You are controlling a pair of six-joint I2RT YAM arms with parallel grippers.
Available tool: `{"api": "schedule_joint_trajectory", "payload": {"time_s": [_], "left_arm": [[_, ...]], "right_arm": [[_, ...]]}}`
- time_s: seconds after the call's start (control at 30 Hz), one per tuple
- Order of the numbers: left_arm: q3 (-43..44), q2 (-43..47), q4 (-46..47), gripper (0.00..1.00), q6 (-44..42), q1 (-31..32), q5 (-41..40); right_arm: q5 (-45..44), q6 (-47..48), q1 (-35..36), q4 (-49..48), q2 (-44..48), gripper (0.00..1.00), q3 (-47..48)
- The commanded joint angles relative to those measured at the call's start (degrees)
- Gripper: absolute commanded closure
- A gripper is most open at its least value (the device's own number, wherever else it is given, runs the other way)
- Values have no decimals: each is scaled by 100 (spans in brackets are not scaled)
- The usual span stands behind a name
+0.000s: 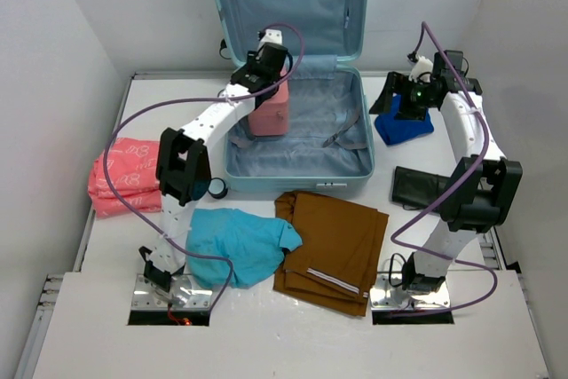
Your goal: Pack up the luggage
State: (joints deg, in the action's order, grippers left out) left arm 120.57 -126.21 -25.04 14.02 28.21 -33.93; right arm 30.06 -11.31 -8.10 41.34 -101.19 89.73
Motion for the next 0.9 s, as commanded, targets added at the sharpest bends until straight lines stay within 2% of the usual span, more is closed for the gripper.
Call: {"api": "schedule_joint_trajectory", "payload": {"time_s": [0.0, 0.03, 0.07, 0.17, 0.3, 0.37, 0.47, 0.57, 0.6, 0.67, 0.7, 0.77, 0.87], "left_arm": [[-104, 404, 341, 44, -75, -61, 150], [-104, 404, 342, 37, -75, -61, 150], [-104, 404, 342, 23, -75, -61, 324], [-104, 457, 342, 4, -75, -61, 806], [-244, 816, 569, 0, -206, -61, 1739], [-585, 1054, 885, 0, -207, -61, 1960], [-1060, 1528, 1421, 8, -207, -113, 2066], [-853, 1548, 1502, 37, -329, -114, 1611], [-851, 1547, 1502, 56, -408, -114, 1496], [-799, 1486, 1502, 79, -462, -219, 1940], [-799, 1433, 1502, 100, -462, -358, 2500], [-799, 1372, 1502, 100, -199, -508, 2908], [-860, 1109, 1563, 100, 913, -939, 3803]], "right_arm": [[-1, 33, 45, 58, -6, 5, 247], [-1, 102, 36, 58, -6, 5, 264], [-9, 111, 36, 67, -6, 5, 264], [-1, 112, 54, 67, -15, 5, 255], [26, 120, 36, 58, 2, 5, 246], [26, 112, 37, 76, 11, 5, 237], [61, 138, 45, 67, 20, 5, 229], [87, 146, 37, 50, 55, 6, 185], [113, 138, 54, 49, 55, 8, 167], [122, 129, 45, 41, 46, 9, 158], [131, 129, 45, 41, 38, 10, 158], [140, 138, 45, 41, 29, 10, 158], [131, 164, 54, 67, 3, 12, 167]]}}
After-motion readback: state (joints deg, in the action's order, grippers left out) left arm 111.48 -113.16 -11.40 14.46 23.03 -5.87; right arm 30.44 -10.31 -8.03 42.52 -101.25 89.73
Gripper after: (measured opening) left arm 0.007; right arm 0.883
